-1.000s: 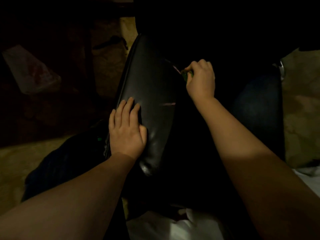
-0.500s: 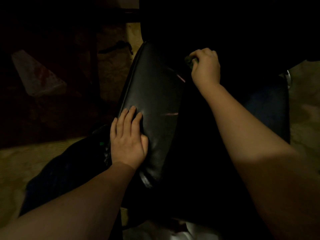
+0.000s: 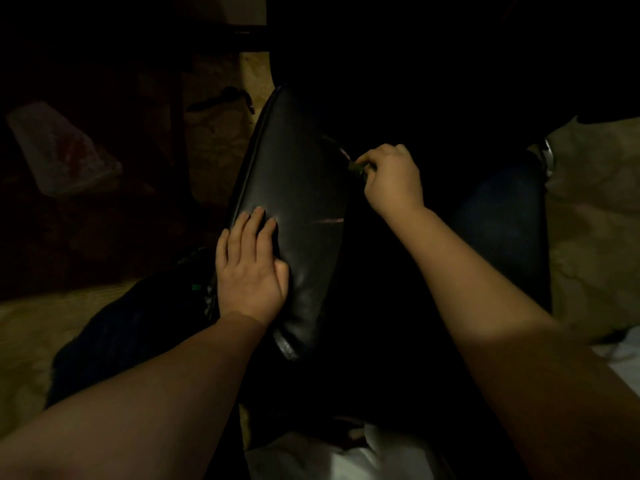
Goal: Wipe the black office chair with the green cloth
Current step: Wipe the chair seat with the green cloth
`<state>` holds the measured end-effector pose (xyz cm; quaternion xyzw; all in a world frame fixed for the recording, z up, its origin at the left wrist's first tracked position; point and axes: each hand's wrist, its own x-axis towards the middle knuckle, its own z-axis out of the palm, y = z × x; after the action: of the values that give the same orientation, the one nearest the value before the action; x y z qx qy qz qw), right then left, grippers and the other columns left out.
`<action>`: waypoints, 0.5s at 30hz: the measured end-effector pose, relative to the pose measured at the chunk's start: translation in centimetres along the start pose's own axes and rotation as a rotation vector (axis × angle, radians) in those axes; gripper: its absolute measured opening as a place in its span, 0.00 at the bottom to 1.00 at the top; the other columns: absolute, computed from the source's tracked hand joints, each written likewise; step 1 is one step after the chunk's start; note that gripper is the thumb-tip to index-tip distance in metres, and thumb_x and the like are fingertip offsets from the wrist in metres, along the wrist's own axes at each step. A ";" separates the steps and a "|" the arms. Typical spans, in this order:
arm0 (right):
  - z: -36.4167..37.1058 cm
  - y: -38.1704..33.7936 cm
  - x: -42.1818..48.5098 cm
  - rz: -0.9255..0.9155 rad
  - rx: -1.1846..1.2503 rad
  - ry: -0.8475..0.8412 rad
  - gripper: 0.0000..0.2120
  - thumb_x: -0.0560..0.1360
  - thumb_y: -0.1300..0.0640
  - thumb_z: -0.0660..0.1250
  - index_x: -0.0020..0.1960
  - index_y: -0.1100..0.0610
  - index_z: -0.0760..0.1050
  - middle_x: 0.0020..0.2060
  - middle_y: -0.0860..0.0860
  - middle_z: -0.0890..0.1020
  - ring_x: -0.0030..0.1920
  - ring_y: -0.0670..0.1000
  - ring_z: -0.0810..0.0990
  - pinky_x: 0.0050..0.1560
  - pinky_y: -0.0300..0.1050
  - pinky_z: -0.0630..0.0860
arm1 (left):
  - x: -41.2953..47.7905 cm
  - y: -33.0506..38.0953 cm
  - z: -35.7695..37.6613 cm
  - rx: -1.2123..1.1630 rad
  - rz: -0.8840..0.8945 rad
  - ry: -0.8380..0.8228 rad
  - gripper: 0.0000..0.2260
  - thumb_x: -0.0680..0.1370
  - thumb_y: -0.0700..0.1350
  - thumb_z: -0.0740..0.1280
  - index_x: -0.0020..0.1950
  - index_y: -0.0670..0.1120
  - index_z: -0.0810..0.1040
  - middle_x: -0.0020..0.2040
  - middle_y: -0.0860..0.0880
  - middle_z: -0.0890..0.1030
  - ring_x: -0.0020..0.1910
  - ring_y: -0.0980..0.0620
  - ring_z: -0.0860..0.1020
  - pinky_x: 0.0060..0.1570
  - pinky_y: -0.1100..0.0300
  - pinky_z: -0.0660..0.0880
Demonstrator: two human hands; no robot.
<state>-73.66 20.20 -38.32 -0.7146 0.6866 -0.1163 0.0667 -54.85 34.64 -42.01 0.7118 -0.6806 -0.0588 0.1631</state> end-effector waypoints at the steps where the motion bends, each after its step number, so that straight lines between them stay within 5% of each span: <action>1: -0.1 -0.1 -0.9 -0.003 -0.002 -0.004 0.15 0.76 0.66 0.64 0.59 0.55 0.78 0.56 0.51 0.78 0.59 0.52 0.73 0.59 0.41 0.69 | 0.0 0.0 0.0 -0.006 -0.002 -0.002 0.26 0.73 0.47 0.54 0.69 0.40 0.72 0.73 0.41 0.69 0.74 0.42 0.64 0.74 0.45 0.54; 15: -1.0 -2.9 -14.2 -0.030 0.146 -0.098 0.12 0.74 0.67 0.63 0.51 0.58 0.82 0.48 0.53 0.82 0.52 0.56 0.74 0.54 0.44 0.71 | -0.1 0.2 -0.5 -0.036 0.003 -0.024 0.27 0.74 0.49 0.52 0.70 0.41 0.72 0.73 0.42 0.69 0.74 0.43 0.64 0.73 0.44 0.57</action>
<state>-71.55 34.53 -37.67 -0.7228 0.6614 -0.1323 0.1504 -54.85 34.84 -41.50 0.7071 -0.6822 -0.0794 0.1679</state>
